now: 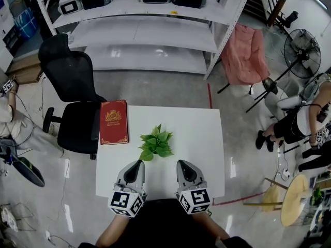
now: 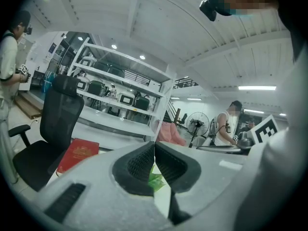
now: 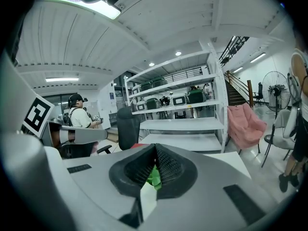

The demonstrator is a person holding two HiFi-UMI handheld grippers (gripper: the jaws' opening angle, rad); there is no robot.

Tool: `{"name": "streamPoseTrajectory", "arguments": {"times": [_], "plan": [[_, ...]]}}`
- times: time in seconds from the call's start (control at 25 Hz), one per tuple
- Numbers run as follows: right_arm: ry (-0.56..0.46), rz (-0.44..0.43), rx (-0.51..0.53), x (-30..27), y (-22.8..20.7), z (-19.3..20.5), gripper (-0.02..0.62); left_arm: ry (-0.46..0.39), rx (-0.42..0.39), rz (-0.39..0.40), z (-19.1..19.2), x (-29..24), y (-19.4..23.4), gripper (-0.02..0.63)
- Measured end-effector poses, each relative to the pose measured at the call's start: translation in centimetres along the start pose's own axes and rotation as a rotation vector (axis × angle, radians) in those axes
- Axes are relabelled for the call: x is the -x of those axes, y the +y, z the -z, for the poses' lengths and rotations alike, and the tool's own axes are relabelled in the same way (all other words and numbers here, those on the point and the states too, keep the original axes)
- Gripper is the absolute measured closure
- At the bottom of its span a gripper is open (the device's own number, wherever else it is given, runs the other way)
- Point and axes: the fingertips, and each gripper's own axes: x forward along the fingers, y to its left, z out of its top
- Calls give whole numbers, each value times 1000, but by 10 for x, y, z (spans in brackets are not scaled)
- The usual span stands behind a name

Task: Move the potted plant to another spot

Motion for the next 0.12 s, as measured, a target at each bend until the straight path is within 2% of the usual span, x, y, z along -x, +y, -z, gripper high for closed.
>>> {"name": "streamPoseTrajectory", "arguments": {"times": [0.12], "plan": [[2,6,-2,0,-1,-1,583,0,0,1,-1,-1,0,586]]}}
